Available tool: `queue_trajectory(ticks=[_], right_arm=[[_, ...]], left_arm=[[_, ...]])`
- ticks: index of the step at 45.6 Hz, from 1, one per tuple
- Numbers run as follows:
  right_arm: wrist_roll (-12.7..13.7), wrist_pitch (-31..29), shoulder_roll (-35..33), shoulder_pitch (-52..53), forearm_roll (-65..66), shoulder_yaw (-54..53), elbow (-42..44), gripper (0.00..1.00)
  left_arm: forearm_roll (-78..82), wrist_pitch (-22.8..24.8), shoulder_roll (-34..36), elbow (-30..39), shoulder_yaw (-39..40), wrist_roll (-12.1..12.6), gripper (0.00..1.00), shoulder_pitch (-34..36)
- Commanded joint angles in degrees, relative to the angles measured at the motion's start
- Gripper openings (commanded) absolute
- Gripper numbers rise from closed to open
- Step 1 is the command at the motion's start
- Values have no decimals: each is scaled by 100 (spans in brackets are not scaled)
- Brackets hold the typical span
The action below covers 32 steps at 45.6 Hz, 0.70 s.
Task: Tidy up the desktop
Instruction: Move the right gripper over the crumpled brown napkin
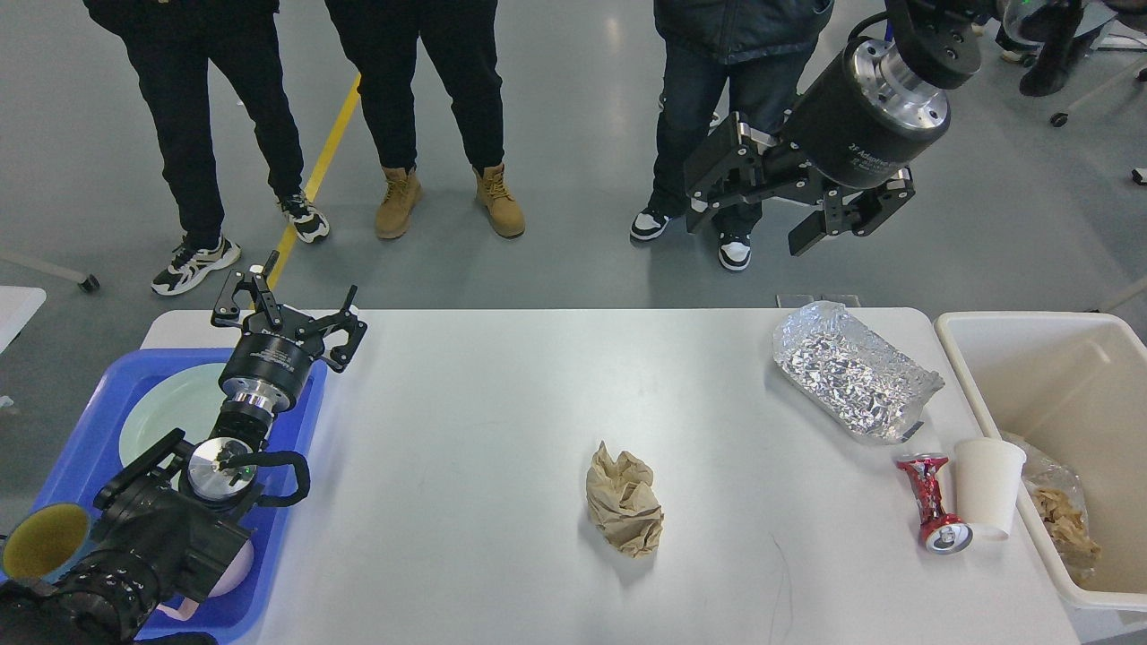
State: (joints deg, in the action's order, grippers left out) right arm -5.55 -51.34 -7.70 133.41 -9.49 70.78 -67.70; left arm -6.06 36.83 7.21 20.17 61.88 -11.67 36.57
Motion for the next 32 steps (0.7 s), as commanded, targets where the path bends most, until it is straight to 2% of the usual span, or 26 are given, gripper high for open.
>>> queue_trajectory(ticks=[1,8,14,23,32], right_arm=[[10,439,242,-780,-18,-38,-7,100],[18,1897,698,-2089,-9,-74,-7,100],[27,2654,1147,-2977,-9,-196,46,100],[97,3191,1402,-3839,0,-416,248,100],[177,3235,1570,-4051,70,-416,485,100]], left_arm=[[0,0,0,-5,-1,-2,96,-1],[0,0,0,-5,-1,-2,96,-1],[0,0,0,4,-1,-2,96,-1],[0,0,0,4,-1,-2,96,-1],[0,0,0,4,-1,-2,96,-1]])
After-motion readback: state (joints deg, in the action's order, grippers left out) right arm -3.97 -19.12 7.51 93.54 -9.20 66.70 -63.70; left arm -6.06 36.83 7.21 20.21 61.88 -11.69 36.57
